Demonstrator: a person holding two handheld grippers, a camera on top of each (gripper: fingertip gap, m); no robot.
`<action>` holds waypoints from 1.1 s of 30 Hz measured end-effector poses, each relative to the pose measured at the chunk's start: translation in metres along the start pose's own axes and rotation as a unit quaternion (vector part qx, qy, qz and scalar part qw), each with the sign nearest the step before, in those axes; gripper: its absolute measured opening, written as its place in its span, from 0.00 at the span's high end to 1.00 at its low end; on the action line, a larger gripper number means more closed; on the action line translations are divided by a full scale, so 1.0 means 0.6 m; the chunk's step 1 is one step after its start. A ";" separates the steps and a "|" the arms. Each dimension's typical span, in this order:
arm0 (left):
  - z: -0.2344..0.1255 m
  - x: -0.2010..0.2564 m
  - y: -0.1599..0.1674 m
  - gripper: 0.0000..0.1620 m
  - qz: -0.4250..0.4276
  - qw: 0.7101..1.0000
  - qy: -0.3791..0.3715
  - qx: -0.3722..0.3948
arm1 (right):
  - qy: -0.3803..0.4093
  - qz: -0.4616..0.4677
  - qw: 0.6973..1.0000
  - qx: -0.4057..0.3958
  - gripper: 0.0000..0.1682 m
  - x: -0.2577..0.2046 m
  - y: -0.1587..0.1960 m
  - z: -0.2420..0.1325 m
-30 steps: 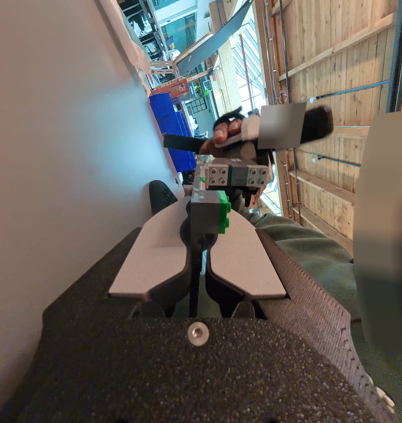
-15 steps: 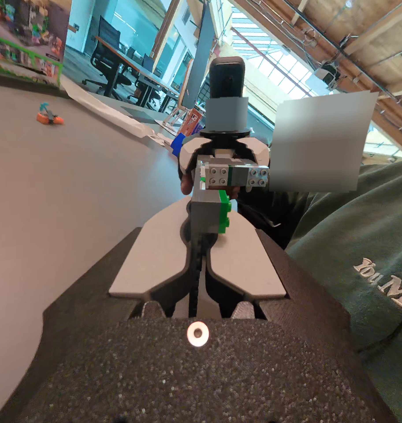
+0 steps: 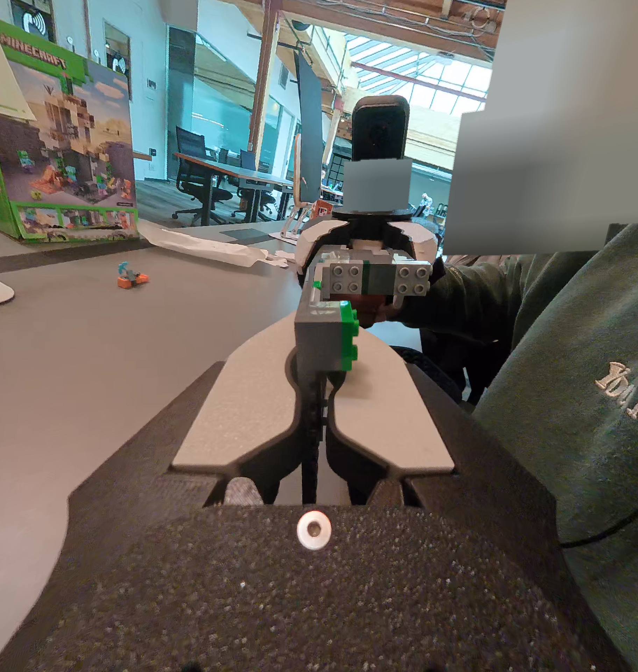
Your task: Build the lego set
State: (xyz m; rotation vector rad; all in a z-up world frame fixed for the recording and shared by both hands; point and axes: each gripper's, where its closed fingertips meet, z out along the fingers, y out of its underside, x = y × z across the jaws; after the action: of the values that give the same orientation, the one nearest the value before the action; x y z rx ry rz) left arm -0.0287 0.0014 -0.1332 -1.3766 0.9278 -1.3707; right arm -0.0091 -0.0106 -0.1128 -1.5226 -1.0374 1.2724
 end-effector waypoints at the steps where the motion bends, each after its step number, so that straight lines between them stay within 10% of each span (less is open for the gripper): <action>1: -0.001 0.000 0.000 0.95 0.004 1.000 -0.001 0.001 | 0.001 -0.003 1.000 0.001 0.63 -0.001 0.000 0.001; 33: -0.018 0.008 -0.004 0.95 0.156 0.987 -0.032 -0.005 | 0.039 -0.131 0.989 -0.059 0.61 -0.009 0.012 0.017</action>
State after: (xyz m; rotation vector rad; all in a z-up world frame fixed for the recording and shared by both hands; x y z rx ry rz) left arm -0.0392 -0.0036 -0.1304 -1.2155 1.0578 -1.0806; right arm -0.0193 -0.0168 -0.1192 -1.4564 -1.2352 0.9779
